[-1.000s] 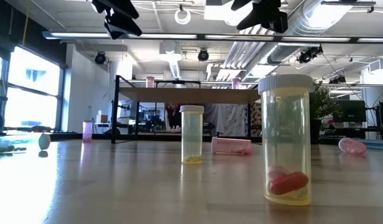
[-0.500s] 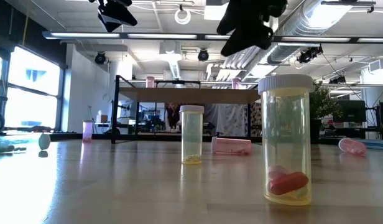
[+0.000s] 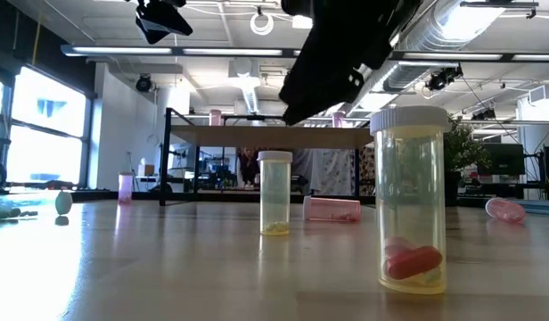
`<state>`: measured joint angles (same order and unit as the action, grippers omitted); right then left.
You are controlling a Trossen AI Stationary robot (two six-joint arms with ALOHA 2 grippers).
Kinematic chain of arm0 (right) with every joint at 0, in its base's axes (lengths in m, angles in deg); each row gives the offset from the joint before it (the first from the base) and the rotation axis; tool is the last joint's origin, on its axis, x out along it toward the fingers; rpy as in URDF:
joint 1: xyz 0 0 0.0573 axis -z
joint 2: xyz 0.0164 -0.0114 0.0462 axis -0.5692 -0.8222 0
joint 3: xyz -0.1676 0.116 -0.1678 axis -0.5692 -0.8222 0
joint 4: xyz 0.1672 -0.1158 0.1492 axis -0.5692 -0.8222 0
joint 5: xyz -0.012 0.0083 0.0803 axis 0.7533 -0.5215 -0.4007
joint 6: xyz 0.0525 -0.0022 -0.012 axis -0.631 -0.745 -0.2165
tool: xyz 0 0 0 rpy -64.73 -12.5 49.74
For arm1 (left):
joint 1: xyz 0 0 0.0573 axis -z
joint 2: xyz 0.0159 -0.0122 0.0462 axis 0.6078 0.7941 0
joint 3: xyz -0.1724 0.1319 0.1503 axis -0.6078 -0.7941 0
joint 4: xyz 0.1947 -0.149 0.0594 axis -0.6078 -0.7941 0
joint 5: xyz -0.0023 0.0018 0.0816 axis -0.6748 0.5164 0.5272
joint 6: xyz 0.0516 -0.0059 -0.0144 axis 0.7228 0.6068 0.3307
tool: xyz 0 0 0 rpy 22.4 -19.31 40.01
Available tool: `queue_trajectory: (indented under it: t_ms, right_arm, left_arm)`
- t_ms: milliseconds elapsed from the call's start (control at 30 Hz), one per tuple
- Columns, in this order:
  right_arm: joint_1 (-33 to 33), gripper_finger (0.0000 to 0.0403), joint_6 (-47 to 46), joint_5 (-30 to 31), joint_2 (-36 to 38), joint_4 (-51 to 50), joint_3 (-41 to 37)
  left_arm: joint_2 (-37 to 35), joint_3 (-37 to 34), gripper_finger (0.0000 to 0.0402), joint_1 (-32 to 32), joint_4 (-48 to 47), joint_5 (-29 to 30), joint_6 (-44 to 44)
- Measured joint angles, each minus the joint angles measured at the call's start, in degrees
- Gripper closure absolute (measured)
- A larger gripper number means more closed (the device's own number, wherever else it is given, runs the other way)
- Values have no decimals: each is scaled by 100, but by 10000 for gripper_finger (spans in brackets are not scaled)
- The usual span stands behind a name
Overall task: Pick and place medicine bottles onto shelf by color
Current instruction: Put the top right yellow pill bottle on the shelf
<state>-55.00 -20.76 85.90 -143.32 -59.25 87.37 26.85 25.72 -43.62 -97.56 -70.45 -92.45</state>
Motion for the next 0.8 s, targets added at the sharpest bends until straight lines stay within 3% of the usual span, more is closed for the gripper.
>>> queue_trajectory:
  t_ms: [800]
  right_arm:
    - [16,187,-21,-83,-726,634,-4]
  left_arm:
    - [0,0,188,0,-44,82,-42]
